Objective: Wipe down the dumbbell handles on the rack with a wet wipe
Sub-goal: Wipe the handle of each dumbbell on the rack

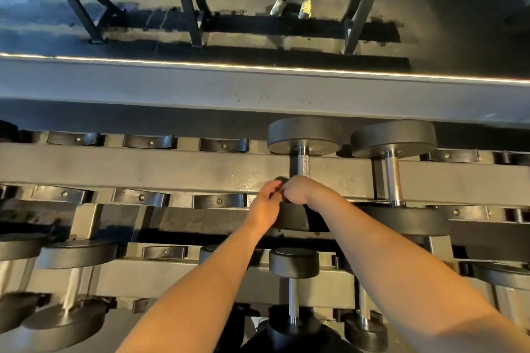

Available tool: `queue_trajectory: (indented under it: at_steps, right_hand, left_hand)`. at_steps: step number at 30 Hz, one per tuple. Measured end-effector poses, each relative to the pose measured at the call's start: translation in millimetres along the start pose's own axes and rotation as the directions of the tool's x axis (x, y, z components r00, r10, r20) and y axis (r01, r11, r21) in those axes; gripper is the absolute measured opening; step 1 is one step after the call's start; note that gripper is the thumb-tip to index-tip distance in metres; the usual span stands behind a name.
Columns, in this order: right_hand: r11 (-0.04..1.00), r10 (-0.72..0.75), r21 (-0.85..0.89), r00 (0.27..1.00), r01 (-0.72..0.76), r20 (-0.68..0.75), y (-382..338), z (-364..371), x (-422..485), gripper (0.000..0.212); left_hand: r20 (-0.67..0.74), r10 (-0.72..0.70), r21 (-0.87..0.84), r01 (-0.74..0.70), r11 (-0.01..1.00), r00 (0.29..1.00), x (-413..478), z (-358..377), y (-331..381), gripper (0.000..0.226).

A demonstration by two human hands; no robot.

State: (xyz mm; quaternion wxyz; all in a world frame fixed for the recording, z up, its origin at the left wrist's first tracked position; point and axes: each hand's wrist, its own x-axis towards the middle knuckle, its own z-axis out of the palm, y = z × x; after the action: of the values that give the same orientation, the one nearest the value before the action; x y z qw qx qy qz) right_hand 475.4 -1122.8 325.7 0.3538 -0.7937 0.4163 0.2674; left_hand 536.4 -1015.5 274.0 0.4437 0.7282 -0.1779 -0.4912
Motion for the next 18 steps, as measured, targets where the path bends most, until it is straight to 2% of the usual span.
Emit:
queue_trajectory:
  at_steps: [4,7,9,12,18]
  right_hand:
    - [0.99,-0.03,0.136,0.993,0.045,-0.11,12.3,-0.3,-8.3,0.023]
    - [0.96,0.002,0.268,0.953,0.083,-0.304,21.5,3.4,-16.5,0.014]
    - [0.966,0.046,0.251,0.903,0.069,-0.428,28.5,9.6,-21.4,0.009]
    - [0.973,0.102,0.23,0.848,0.025,-0.521,35.0,19.2,-25.2,0.01]
    - [0.961,0.166,0.278,0.822,-0.009,-0.545,31.2,20.1,-19.5,0.017]
  left_hand:
    - [0.188,-0.01,0.146,-0.018,0.989,0.982,3.7,-9.0,23.2,0.028]
    - [0.28,-0.034,0.26,-0.042,0.965,0.959,12.6,-11.4,31.3,0.025]
    - [0.248,-0.05,0.335,-0.038,0.941,0.967,17.2,-9.3,34.5,0.026]
    - [0.218,-0.063,0.429,-0.037,0.903,0.974,31.0,-6.8,37.6,0.035]
    - [0.19,-0.142,0.717,-0.039,0.696,0.972,57.5,4.1,37.3,0.019]
